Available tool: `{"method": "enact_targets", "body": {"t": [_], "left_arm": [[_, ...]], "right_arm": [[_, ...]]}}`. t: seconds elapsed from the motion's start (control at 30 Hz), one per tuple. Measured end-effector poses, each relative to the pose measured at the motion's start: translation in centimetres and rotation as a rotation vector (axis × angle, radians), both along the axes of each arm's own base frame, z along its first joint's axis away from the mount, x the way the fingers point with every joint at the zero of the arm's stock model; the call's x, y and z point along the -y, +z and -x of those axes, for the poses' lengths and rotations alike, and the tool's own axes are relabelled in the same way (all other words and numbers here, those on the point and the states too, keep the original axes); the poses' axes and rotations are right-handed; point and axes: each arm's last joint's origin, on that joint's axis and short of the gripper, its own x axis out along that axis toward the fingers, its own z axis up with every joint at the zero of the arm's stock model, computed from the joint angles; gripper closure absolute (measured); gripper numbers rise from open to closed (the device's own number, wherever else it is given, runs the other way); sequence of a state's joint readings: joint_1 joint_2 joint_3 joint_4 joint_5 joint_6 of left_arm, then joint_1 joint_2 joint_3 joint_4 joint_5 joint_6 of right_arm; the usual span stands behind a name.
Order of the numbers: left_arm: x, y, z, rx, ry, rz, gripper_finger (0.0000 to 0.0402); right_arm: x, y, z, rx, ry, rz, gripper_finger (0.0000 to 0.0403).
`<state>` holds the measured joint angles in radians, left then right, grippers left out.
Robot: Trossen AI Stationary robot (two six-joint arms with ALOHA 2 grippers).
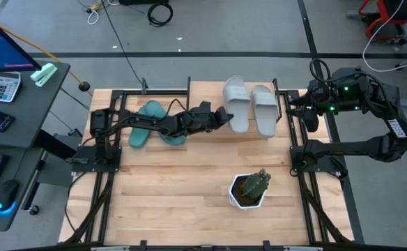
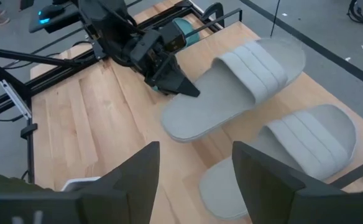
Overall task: Pick and place slides into the shelf
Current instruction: Put the gray slipper on the shelf
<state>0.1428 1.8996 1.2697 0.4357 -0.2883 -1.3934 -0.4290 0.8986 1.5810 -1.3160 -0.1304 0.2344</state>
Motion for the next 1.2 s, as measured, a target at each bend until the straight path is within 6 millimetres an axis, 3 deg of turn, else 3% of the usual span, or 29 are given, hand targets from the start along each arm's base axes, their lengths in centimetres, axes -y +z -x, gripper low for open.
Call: {"method": "enact_targets", "body": {"t": [0.53, 1.2], "left_arm": [[-0.2, -0.1, -0.5, 0.064, -0.037, -0.042, 0.0350], [-0.2, -1.9, -1.5, 0.094, -0.071, -0.055, 0.0350]], "right_arm": [[0.0, 0.0, 0.0, 0.003, 0.007, -0.007, 0.0194], [-0.1, 0.0, 0.0, 0.006, 0.014, -0.013, 0.0194]]}}
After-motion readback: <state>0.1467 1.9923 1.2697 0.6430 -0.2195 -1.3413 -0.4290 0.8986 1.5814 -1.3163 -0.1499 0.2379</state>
